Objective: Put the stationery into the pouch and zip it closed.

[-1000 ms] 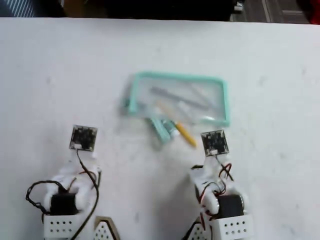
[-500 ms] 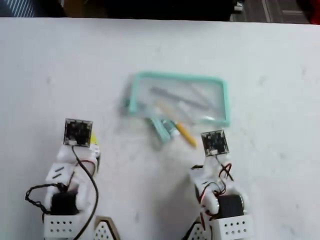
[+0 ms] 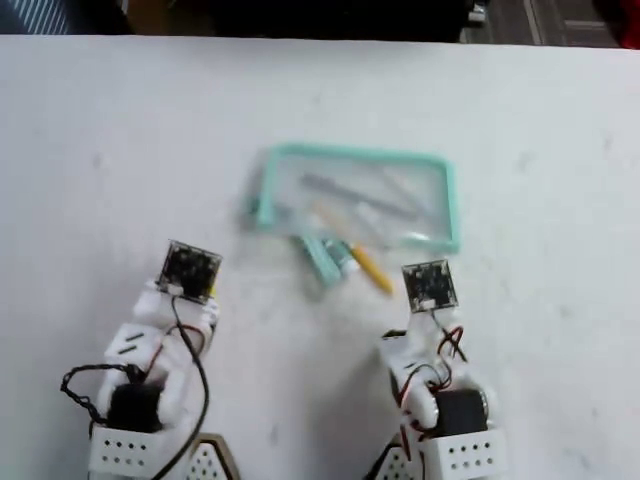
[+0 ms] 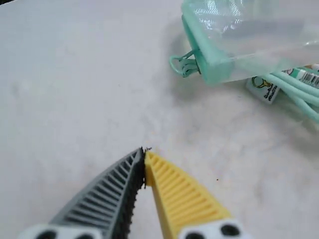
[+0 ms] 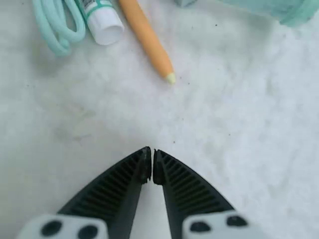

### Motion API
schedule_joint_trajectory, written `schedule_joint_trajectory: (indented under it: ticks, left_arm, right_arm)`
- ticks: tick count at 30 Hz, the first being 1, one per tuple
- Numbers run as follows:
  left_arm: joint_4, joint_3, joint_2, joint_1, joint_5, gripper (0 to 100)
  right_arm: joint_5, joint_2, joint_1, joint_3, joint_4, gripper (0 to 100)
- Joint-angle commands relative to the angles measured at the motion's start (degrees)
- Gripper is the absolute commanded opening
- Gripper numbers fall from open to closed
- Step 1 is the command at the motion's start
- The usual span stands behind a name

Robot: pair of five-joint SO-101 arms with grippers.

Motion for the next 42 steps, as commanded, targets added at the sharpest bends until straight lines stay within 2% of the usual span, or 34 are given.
schedule_joint_trajectory:
  ticks: [1, 5, 13, 22, 42]
  left_arm:
    - [0.35, -0.26, -0.66, -1.19, -1.58, 2]
    - [0.35, -0.79, -0.66, -4.70, -1.41, 2]
    - [0.35, -0.70, -0.66, -4.62, -1.32, 2]
    - [0.35, -0.53, -0.66, -4.70, -1.32, 2]
    - [1.49, -0.44, -0.66, -4.79, -1.67, 2]
  right_arm:
    - [0.00, -0.57, -0.57, 0.44, 0.31, 1.8]
    - [0.00, -0.57, -0.57, 0.44, 0.31, 1.8]
    - [0.00, -0.66, -0.57, 0.44, -0.22, 1.8]
    - [0.00, -0.57, -0.57, 0.44, -22.11, 1.8]
    - [0.00, -0.57, -0.57, 0.44, -22.20, 1.8]
